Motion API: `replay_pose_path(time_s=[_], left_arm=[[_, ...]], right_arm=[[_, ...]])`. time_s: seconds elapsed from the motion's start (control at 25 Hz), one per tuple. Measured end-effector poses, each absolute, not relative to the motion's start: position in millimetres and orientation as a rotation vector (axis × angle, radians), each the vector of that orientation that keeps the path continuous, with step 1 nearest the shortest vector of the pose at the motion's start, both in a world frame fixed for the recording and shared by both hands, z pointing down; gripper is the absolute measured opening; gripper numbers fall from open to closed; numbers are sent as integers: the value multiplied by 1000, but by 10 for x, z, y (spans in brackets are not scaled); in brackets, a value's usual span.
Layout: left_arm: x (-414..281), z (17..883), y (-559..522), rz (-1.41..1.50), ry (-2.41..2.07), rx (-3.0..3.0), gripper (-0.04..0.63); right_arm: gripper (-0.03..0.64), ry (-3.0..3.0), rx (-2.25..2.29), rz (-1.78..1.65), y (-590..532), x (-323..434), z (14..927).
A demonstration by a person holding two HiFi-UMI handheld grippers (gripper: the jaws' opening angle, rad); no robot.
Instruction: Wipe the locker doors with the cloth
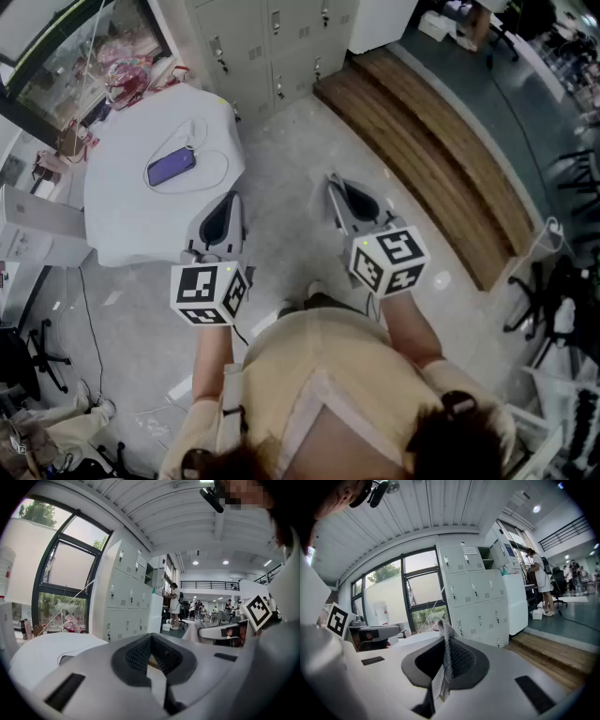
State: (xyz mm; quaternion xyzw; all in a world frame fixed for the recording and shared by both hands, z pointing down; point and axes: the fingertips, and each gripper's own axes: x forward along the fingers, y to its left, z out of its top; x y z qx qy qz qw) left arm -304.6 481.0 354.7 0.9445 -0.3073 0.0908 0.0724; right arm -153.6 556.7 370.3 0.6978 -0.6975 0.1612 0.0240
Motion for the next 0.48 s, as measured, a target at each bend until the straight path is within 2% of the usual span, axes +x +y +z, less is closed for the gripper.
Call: replay_pose_path(time_s=[0.48], left_arm=[[-2677, 3616, 4731, 164, -899, 2741, 2]], right_arm=[[14, -2192, 2124, 563, 5440, -1127, 3846]])
